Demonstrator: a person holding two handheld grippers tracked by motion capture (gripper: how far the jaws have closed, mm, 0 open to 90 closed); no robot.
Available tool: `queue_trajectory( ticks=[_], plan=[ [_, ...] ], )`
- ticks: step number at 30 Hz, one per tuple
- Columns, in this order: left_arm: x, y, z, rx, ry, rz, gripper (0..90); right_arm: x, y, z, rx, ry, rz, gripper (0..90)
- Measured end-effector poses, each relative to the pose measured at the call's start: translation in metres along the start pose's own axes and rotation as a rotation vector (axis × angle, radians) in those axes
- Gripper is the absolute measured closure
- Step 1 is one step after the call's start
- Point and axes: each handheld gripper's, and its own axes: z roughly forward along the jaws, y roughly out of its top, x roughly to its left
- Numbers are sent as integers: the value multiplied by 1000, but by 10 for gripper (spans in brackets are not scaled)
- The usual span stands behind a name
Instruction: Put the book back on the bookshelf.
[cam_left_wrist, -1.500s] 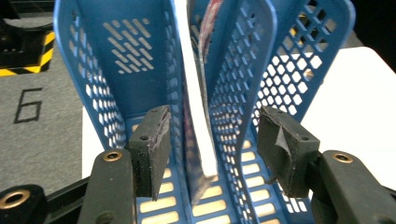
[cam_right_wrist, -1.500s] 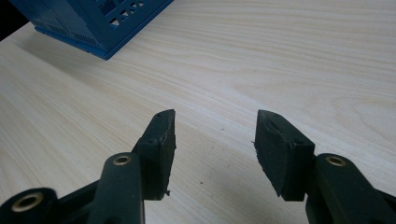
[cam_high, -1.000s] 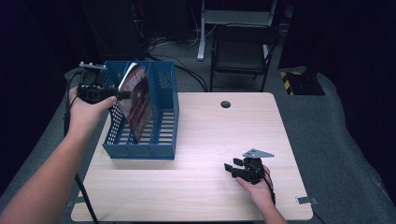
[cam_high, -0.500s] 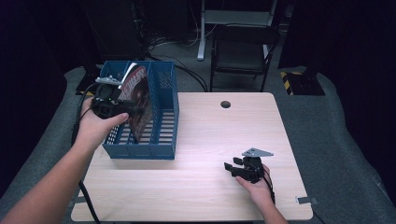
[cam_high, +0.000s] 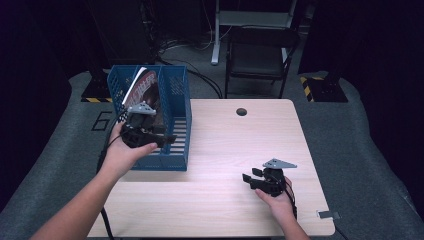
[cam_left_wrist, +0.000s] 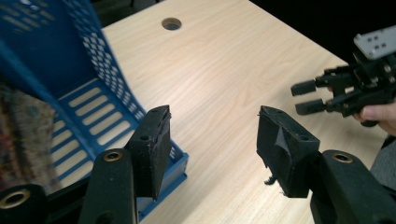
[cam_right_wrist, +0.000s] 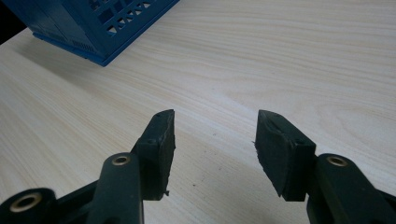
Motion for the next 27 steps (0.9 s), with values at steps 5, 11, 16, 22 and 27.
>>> queue_trajectory(
  ticks=[5,11,16,22,27],
  plan=[
    [-13,-7,18,5,-37,24,449,0,0,0,-3,0,0,471],
    [-28,-23,40,11,-82,50,449,0,0,0,-4,2,1,471],
    [-34,-36,51,21,-105,69,449,0,0,0,0,0,0,470],
    [-39,-60,67,13,-135,53,448,1,0,-1,0,2,8,470],
    [-40,-76,82,37,-124,54,447,0,-1,0,2,-3,-2,470]
  ],
)
